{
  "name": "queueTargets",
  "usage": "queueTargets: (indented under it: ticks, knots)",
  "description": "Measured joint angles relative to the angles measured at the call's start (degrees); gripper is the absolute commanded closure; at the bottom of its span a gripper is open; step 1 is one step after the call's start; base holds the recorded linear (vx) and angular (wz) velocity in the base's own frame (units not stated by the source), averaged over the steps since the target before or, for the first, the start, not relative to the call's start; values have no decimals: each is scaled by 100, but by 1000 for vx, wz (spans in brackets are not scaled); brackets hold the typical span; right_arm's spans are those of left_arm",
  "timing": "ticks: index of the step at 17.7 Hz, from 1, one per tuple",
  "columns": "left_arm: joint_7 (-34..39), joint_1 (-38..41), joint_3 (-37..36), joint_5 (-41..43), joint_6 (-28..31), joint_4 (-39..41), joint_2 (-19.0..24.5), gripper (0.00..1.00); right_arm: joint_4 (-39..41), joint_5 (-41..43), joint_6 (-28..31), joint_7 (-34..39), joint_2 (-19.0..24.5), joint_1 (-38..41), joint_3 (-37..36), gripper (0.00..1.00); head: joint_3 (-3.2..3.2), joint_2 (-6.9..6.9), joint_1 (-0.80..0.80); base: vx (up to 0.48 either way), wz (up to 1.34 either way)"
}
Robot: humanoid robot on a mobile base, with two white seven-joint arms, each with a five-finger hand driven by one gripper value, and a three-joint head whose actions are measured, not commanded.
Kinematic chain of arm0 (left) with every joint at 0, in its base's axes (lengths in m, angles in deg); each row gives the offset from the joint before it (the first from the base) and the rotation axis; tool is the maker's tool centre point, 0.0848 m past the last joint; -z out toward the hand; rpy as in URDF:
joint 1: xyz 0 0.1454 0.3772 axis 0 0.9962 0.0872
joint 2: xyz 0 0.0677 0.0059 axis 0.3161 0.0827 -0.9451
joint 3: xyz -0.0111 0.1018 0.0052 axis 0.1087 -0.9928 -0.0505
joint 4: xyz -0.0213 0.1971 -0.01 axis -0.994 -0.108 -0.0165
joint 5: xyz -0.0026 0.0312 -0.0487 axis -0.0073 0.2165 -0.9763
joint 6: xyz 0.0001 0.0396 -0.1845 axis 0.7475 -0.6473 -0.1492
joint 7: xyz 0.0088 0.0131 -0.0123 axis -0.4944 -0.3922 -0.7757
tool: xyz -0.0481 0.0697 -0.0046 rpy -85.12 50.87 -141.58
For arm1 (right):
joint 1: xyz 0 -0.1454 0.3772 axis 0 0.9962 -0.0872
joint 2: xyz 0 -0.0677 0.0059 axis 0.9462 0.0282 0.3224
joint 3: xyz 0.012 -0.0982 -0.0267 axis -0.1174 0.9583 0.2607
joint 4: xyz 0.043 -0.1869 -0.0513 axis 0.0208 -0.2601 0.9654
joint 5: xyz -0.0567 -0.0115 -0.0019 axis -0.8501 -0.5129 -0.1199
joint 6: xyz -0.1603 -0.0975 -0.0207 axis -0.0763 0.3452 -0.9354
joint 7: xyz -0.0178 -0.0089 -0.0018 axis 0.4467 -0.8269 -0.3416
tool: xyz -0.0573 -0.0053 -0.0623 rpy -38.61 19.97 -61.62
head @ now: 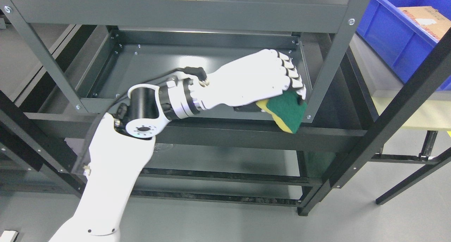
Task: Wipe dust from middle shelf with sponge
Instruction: 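Wipe the sponge across the shelf toward the left hand's side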
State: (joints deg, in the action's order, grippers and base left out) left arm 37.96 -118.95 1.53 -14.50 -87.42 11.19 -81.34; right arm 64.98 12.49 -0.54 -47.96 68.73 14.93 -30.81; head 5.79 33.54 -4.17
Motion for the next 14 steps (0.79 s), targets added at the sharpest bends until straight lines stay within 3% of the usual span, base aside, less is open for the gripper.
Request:
queueTargets:
  ticks: [5,14]
  knots:
    - [-9,-9,669,-592,-16,160,239,100,0,0,0,1,0,0,0,0,0,-1,0,0,0]
    - [43,954,2191,-1959,-22,289,1476,100,0,0,0,4,0,0,-1,0,0,-1,0,2,-10]
